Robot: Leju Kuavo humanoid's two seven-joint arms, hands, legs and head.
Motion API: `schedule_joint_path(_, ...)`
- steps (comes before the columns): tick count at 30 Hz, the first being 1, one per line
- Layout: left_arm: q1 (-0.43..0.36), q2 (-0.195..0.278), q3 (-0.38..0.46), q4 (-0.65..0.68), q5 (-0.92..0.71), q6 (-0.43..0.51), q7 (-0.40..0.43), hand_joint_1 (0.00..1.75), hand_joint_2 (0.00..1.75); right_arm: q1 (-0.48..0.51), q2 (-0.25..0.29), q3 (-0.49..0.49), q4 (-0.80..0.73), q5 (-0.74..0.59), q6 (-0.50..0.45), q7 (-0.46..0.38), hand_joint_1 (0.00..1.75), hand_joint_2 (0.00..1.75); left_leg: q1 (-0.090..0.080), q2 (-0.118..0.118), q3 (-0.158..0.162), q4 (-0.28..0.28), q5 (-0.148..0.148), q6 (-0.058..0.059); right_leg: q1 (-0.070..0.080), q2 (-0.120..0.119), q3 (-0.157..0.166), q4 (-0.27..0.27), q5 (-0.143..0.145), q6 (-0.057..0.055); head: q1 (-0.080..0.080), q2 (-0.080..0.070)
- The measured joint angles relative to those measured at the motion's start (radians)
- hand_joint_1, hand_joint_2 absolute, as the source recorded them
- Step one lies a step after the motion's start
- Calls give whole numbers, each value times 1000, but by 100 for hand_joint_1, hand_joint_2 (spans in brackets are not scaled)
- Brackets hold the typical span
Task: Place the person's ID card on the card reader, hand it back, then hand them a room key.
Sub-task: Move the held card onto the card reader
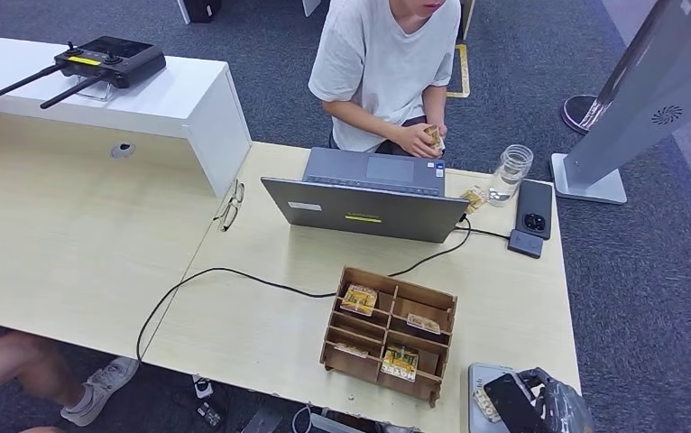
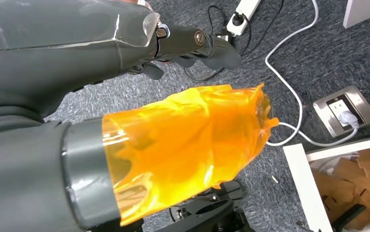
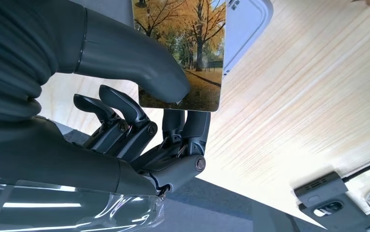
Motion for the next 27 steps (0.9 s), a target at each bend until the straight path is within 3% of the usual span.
schedule_joint_path(27, -1, 0, -2, 0, 3, -1, 1, 0, 0, -7, 28, 0, 25, 42, -1, -6, 175, 175, 0, 0, 0, 0, 0, 0, 0, 0, 0, 0, 0, 0, 0, 0)
